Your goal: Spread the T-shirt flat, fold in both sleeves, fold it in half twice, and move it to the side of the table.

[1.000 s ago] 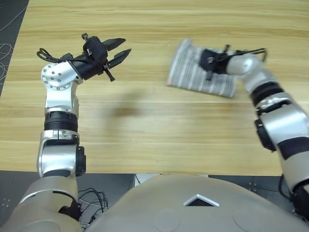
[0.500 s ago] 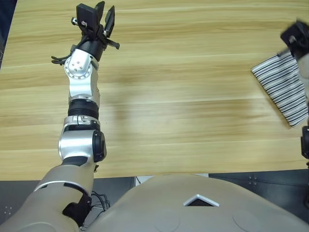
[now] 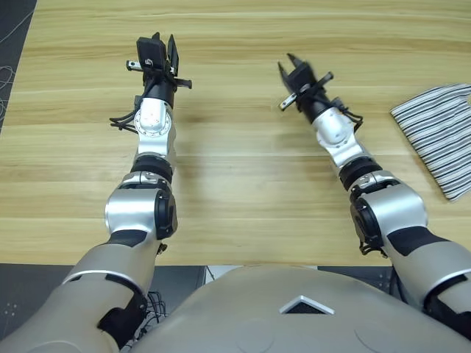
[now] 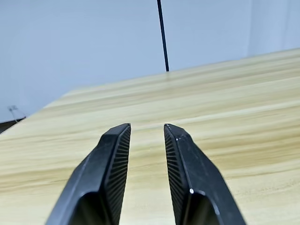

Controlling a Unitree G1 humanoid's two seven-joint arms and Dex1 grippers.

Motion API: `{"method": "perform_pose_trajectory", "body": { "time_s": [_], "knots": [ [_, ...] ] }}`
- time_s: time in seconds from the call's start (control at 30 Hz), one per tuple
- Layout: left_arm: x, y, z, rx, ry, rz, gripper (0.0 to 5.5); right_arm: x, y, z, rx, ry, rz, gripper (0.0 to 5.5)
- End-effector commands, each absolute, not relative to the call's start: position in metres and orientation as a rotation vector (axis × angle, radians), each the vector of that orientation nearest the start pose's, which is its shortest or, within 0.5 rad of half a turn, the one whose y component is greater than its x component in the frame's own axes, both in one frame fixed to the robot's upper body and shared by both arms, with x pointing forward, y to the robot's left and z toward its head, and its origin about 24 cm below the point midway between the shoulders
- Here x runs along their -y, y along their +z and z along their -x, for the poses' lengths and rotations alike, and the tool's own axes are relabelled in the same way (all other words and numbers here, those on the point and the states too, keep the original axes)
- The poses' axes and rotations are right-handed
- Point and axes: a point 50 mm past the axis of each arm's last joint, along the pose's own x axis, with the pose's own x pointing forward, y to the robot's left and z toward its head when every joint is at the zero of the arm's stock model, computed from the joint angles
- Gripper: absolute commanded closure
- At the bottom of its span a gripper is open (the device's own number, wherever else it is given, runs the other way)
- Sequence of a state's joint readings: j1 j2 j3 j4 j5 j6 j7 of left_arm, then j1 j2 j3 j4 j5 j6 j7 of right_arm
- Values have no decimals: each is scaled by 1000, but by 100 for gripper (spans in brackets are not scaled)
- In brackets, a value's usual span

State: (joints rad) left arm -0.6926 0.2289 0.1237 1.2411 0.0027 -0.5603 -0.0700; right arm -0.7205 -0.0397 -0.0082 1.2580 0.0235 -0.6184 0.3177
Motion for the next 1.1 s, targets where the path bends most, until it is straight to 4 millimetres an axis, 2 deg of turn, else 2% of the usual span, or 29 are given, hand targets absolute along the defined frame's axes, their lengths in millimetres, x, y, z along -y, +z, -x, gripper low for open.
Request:
{"method": "perform_pose_trajectory", "body": {
  "time_s": [0.03,0.17,0.33,0.4,0.5,0.53,0.6,0.67,0.73,0.9,1.1],
  "knots": [
    [-180,27,-352,-43,-31,-79,418,116,22,-348,-59,435,-152,439],
    [-175,30,-351,18,-59,-42,418,114,21,-342,-21,500,-28,439],
    [-167,40,-354,61,-167,-76,418,100,30,-341,35,655,-19,439],
    [-163,39,-355,53,-188,-59,403,102,26,-339,18,659,33,435],
    [-159,38,-356,37,-207,-59,387,104,23,-337,5,671,90,400],
    [-158,39,-356,38,-214,-60,387,105,23,-337,10,673,91,400],
    [-157,39,-356,39,-215,-59,356,107,23,-337,16,668,85,366],
    [-157,39,-357,36,-219,-69,356,107,24,-337,24,671,101,366],
    [-156,39,-357,35,-220,-71,326,107,25,-337,32,664,87,333],
    [-157,41,-358,40,-207,-114,321,106,26,-337,41,674,135,329],
    [-151,39,-358,28,-230,-250,321,107,25,-336,41,683,154,329]
  ]
}}
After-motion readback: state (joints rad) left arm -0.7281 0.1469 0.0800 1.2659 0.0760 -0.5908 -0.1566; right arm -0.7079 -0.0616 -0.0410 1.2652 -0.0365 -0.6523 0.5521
